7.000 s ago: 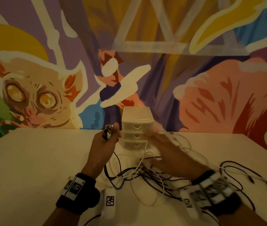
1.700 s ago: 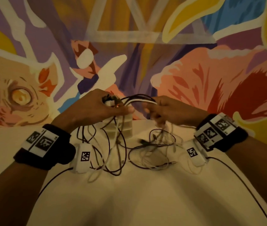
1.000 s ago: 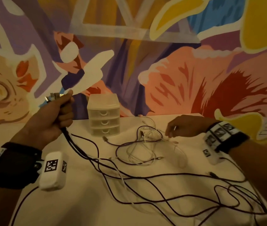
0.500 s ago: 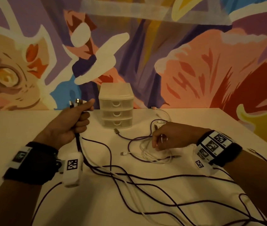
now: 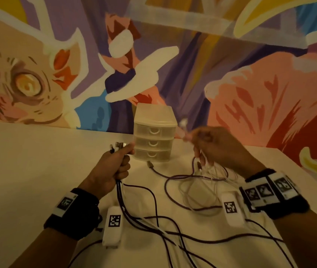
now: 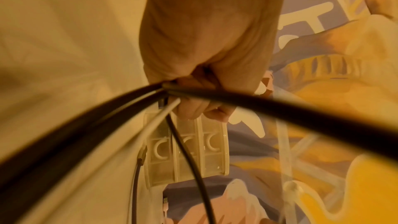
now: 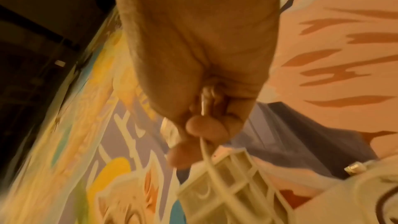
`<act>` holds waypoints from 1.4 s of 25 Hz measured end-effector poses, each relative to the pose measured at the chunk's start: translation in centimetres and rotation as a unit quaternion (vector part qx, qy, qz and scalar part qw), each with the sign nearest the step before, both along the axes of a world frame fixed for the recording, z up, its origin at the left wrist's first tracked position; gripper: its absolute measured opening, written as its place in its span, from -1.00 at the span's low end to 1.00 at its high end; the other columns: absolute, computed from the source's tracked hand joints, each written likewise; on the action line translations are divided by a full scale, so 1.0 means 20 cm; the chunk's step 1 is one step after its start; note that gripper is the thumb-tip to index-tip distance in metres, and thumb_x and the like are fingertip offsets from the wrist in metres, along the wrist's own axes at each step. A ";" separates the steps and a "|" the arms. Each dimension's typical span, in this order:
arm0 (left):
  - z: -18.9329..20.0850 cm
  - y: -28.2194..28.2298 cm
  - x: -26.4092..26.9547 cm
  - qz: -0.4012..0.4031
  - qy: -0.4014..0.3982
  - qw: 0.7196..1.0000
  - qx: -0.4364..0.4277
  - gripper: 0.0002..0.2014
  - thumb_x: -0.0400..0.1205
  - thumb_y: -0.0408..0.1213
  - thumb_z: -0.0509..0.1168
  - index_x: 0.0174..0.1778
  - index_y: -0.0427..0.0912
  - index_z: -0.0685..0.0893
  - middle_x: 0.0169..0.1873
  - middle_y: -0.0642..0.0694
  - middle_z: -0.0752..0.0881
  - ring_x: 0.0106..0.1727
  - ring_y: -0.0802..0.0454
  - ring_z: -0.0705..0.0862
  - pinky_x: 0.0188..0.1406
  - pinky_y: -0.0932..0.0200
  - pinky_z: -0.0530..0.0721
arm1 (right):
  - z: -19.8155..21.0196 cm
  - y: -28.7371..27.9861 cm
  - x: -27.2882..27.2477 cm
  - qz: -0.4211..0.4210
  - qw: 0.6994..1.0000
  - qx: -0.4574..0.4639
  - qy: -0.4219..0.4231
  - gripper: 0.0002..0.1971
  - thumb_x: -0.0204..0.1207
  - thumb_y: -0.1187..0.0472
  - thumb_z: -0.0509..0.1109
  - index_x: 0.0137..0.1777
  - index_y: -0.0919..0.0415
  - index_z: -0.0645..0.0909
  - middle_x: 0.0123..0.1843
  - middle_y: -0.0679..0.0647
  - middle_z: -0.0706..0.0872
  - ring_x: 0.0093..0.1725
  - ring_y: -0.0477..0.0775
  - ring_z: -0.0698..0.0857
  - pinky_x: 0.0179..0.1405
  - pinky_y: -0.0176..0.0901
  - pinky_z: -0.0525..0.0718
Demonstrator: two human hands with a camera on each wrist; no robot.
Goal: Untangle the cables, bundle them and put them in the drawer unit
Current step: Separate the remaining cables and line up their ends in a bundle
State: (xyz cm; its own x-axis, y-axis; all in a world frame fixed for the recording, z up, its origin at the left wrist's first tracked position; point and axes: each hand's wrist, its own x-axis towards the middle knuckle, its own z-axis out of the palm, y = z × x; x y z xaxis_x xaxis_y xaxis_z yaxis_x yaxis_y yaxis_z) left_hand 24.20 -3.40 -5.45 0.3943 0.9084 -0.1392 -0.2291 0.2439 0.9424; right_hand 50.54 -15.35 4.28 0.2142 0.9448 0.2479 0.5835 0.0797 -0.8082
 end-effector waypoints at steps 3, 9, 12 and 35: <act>0.01 -0.03 0.01 0.007 -0.057 0.998 -0.023 -0.62 0.69 0.14 0.47 -0.23 -0.07 0.63 -0.47 0.05 0.18 -0.52 0.14 0.11 -0.62 0.25 0.10 | -0.14 -0.02 -0.11 0.041 0.993 -0.075 0.080 -0.77 0.87 0.22 0.26 0.13 0.24 0.75 -0.35 0.17 0.72 -0.54 0.08 0.62 -0.63 -0.20 0.50; 0.00 -0.09 0.03 -0.046 -0.166 0.981 -0.087 -0.30 0.61 0.52 0.22 -0.29 -0.14 0.66 -0.49 -0.02 0.39 -0.56 0.11 0.23 -0.47 0.13 0.05 | -0.34 -0.02 -0.41 0.115 0.939 -0.116 0.302 -0.78 0.82 0.24 0.30 0.13 0.35 0.74 -0.25 0.28 0.71 -0.36 0.20 0.72 -0.50 -0.10 0.56; 0.00 -0.11 0.06 -0.063 -0.104 0.992 -0.021 -0.39 0.53 0.53 0.37 -0.27 -0.03 0.58 -0.46 0.00 0.33 -0.52 0.12 0.20 -0.49 0.19 0.11 | -0.39 0.01 -0.42 0.106 0.947 -0.104 0.283 -0.79 0.79 0.26 0.38 0.11 0.31 0.84 -0.25 0.27 0.75 -0.40 0.18 0.74 -0.58 -0.17 0.56; -0.04 -0.02 -0.02 0.190 -0.179 0.965 -0.021 -0.61 0.89 0.07 0.17 -0.09 -0.15 0.57 -0.18 -0.16 0.82 -0.36 0.07 0.73 -0.48 0.28 0.59 | -0.26 -0.16 -0.07 0.089 0.976 -0.025 0.199 -0.66 0.70 -0.05 0.36 -0.12 0.18 0.79 -0.38 0.17 0.61 -0.41 0.09 0.66 -0.23 -0.06 0.73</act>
State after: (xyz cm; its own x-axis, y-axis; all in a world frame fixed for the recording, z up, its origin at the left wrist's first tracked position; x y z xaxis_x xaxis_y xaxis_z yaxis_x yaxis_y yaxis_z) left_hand 23.76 -3.79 -6.16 0.0632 0.9933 -0.0964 -0.6182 0.1148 0.7776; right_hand 49.16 -18.56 -0.93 0.1153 0.9846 0.1316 0.2024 0.1064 -0.9735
